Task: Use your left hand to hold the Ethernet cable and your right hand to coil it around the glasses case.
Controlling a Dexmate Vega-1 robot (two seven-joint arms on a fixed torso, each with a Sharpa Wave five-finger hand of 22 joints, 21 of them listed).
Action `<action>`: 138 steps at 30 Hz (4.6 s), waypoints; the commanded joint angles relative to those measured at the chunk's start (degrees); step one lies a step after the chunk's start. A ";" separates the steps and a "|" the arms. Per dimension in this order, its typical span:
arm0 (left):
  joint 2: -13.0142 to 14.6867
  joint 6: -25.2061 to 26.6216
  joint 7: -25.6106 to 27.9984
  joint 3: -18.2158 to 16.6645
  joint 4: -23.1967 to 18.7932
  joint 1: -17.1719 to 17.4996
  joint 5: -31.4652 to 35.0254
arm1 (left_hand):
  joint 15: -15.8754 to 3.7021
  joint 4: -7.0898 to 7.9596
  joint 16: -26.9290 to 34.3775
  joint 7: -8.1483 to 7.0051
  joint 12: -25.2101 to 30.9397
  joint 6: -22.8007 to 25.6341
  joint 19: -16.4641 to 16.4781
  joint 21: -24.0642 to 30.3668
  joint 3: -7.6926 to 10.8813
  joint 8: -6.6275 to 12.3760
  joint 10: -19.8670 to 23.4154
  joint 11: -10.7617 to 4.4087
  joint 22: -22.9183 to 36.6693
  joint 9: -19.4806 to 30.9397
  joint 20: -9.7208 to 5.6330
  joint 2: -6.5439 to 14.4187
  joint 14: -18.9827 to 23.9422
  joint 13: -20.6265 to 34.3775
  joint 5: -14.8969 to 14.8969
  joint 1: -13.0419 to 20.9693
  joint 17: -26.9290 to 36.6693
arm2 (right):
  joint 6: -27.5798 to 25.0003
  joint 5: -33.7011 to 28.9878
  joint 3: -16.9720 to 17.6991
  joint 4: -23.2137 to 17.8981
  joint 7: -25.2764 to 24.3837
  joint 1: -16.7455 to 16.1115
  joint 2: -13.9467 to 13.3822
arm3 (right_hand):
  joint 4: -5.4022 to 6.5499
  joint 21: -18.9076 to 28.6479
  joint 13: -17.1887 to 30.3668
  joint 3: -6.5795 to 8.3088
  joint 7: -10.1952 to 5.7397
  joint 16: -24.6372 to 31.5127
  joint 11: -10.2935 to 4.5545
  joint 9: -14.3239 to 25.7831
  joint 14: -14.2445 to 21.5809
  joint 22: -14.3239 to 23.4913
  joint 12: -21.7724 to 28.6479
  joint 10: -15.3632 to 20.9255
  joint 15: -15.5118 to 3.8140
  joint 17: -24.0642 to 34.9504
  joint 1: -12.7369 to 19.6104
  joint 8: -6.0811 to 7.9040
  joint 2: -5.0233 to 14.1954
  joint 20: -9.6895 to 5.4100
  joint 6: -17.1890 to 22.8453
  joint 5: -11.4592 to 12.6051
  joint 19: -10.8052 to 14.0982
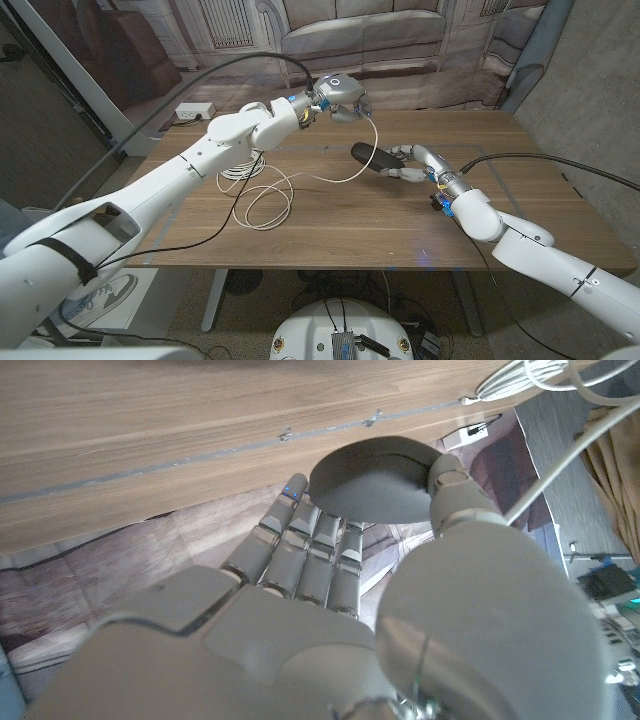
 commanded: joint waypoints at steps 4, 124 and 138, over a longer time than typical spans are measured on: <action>-5.65 1.04 1.61 3.60 6.87 -3.95 0.16 | -0.73 0.75 -0.06 2.35 0.13 2.99 0.68 -0.10 0.99 -0.02 0.97 -0.20 0.31 0.22 -6.10 0.62 1.22 0.39 0.24 0.34 0.12 | 12.57 7.87 3.06 0.88 2.58 -1.58 0.53 | 0.42 0.54 0.15 0.75 -7.38 0.35 -11.14 0.16 1.13 0.08 0.56 12.51 -8.12 0.15 7.71 0.46 8.11 -5.87 8.91 0.29 0.87; 11.57 5.07 -20.97 -8.43 -32.14 11.88 6.66 | -0.68 0.78 0.35 2.50 -0.73 4.45 -0.21 -0.71 2.50 -0.92 2.16 0.04 0.46 0.32 -5.09 -0.13 2.61 2.40 0.10 -0.01 0.76 | 7.47 1.12 5.72 6.24 -7.45 0.78 3.69 | 0.35 2.24 0.24 -0.04 -8.36 1.01 -11.33 0.32 7.28 0.28 1.31 18.03 -8.60 0.28 8.92 0.75 9.15 -6.11 14.19 0.40 3.49; 6.39 3.00 -24.82 -7.79 -27.77 6.23 2.72 | -0.77 0.80 0.31 2.20 -0.83 4.18 -0.85 -0.98 2.74 -1.14 2.02 -0.18 0.46 0.36 -4.97 -0.11 2.39 2.78 0.14 -0.02 0.85 | 9.10 0.49 4.10 6.09 -6.80 0.40 3.85 | 0.43 2.41 0.25 -0.32 -8.80 0.91 -11.68 0.33 7.48 0.30 1.13 17.96 -8.50 0.27 8.84 0.72 9.06 -6.03 14.54 0.30 3.70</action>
